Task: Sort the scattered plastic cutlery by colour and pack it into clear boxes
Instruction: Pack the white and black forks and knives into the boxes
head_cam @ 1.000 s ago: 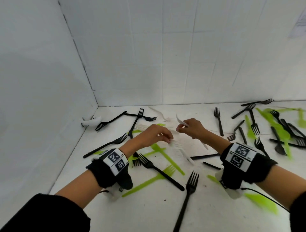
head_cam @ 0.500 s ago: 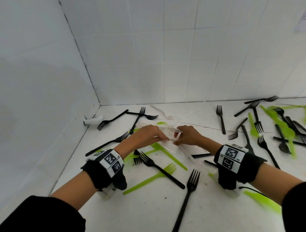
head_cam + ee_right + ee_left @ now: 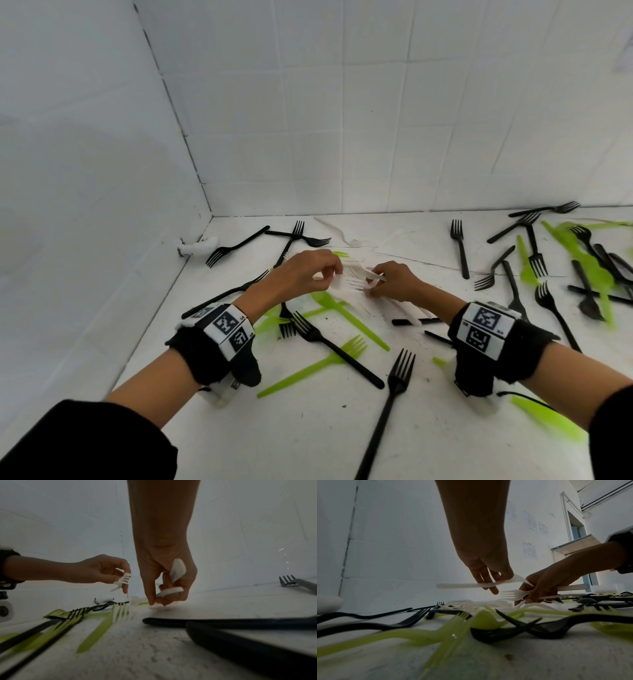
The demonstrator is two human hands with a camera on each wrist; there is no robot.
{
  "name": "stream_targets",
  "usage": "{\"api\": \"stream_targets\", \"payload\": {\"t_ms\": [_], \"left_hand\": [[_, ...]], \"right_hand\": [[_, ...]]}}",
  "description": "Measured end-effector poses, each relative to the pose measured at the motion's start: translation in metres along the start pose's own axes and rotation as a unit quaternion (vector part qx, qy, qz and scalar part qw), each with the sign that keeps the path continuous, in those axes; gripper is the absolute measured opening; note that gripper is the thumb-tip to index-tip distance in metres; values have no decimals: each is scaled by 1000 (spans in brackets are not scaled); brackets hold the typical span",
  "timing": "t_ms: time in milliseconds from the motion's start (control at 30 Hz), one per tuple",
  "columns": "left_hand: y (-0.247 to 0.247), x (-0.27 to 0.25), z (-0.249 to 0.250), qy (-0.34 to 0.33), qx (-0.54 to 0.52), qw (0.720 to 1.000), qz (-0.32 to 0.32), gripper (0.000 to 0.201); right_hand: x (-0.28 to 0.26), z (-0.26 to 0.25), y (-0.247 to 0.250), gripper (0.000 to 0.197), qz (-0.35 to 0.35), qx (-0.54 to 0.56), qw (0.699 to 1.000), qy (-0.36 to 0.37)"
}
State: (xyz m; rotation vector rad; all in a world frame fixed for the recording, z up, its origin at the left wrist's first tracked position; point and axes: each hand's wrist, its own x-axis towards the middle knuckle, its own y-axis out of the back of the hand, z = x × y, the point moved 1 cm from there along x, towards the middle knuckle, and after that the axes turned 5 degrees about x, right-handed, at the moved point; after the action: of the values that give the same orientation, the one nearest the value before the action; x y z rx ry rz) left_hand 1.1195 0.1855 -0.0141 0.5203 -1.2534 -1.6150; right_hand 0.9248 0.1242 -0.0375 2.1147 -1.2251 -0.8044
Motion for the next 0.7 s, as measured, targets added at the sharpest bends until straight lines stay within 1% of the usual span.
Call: {"api": "stream_targets", "payload": {"t_ms": [67,133,200,233,267,300,333,367,400,433,467,533,600,667,700], "left_hand": [[3,1,2,32,-39,998,27,15],[4,4,1,80,-75,992,56,12],[4,7,-2,99,-83,990,56,8],[3,8,-2,104,-86,990,42,6],[1,10,-3,117,-97,988,16,4],[-1,10,-3,131,-105,985,-25,13],[-5,12,-2,141,-94,983,-76,34],[-8,13,-2,145,-55,979,-132,53],[-13,13,-2,145,-7,973,-180,66],[-17,15,0,141,30,966,-214,71],[-20,18,0,138,43,962,-232,70],[-25,22,0,128,15,966,-225,54],[-24,23,-1,113,-21,972,-206,44],[-21,21,-3,108,-58,976,-181,45],[-20,20,-3,110,-80,978,-157,45]], "right_hand": [[-1,-1,3,33,3,3,1000,1],[-1,-3,6,32,25,-3,1000,4],[-1,-6,11,27,56,13,998,13],[-2,-8,14,23,74,26,997,20],[-4,-11,17,20,93,42,994,28],[-6,-15,20,18,114,64,991,38],[-9,-19,24,17,136,90,985,50],[-13,-24,29,15,152,121,979,63],[-17,-28,31,12,162,155,972,76],[-20,-33,35,10,168,184,965,86],[-23,-37,39,10,171,211,958,93],[-26,-43,43,13,167,256,947,97],[-25,-44,45,16,155,265,946,108],[-19,-46,45,20,124,243,956,112],[-17,-46,45,22,111,219,963,110]]}}
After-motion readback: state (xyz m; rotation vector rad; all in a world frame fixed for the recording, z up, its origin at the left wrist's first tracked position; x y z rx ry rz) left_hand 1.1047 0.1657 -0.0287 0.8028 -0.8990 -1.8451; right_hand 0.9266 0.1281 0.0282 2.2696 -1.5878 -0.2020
